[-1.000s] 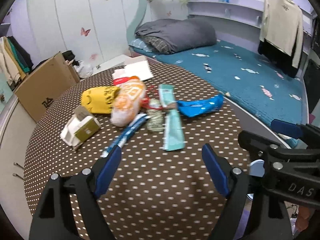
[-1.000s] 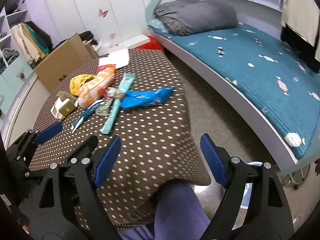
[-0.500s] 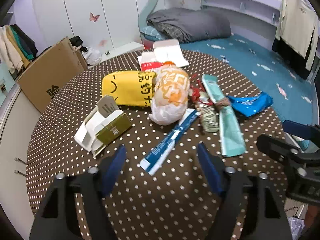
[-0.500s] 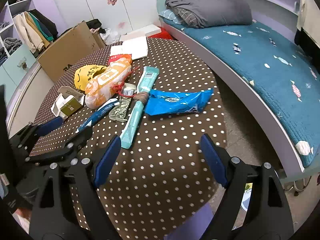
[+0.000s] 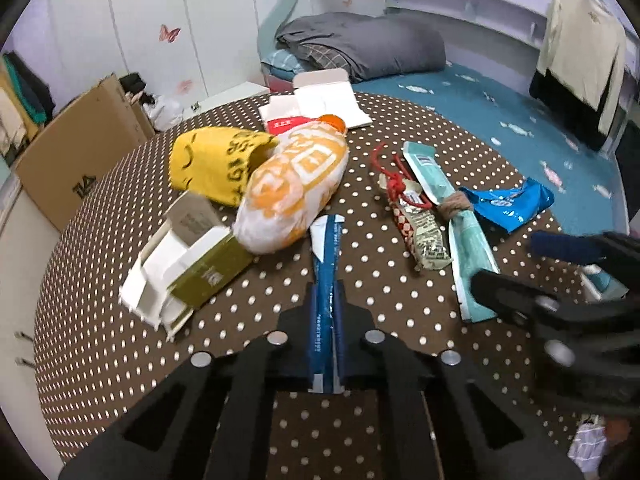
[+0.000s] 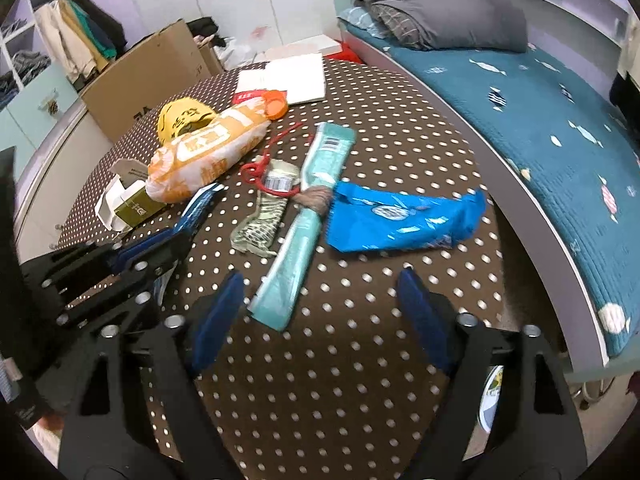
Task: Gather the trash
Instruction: 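Grasp and lift the twine-tied teal tube with the right gripper while the left holds its tube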
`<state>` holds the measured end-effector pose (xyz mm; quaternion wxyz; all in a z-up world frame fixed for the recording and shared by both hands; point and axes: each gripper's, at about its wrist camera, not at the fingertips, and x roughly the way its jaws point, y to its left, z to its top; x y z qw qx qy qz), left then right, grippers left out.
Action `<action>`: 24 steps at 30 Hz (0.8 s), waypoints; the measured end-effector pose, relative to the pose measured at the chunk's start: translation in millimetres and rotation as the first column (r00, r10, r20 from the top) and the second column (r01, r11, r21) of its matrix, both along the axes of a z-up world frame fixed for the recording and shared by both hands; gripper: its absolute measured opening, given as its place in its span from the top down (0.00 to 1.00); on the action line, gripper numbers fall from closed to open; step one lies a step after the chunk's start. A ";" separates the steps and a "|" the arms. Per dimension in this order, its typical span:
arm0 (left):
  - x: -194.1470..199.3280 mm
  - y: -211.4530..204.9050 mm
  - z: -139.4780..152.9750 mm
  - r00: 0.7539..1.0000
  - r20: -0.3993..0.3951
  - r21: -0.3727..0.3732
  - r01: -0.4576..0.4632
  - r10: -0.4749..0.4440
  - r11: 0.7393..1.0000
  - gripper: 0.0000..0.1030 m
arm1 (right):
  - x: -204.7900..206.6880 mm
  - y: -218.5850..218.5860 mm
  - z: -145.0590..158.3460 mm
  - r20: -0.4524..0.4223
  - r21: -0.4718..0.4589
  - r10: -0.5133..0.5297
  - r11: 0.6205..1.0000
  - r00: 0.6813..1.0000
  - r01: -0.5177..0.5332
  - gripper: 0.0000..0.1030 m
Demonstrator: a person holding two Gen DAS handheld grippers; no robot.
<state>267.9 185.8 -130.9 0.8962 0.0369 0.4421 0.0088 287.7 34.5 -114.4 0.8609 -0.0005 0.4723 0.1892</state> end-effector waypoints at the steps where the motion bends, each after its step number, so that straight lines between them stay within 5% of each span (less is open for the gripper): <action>1: -3.6 2.7 1.3 1.000 0.005 -0.015 -0.008 0.009 1.000 0.93 | 1.1 4.3 -0.9 0.021 -0.018 -0.002 1.000 1.000 0.002 0.37; 6: -18.4 13.0 9.8 0.998 0.034 -0.076 -0.042 0.044 0.996 0.93 | 9.3 22.2 -5.8 0.097 -0.122 -0.010 0.992 0.995 0.022 0.40; 9: -24.5 15.6 14.0 0.997 0.049 -0.086 -0.058 0.062 0.995 0.93 | 13.2 22.7 -4.0 0.104 -0.133 -0.009 0.991 0.995 0.023 0.75; 10: -25.9 16.2 14.9 0.996 0.051 -0.090 -0.062 0.067 0.994 0.93 | 15.0 20.8 -3.6 0.096 -0.126 -0.004 0.992 0.995 0.016 0.78; 16: -33.0 19.6 15.9 0.994 0.054 -0.097 -0.087 0.092 0.991 0.93 | 0.3 -0.6 -2.1 0.019 0.004 0.043 0.999 0.999 -0.043 0.88; 24: -55.3 17.1 18.0 0.992 0.063 -0.106 -0.101 0.108 0.989 0.93 | -52.7 -15.1 0.2 -0.008 -0.013 0.101 0.995 0.995 -0.101 0.87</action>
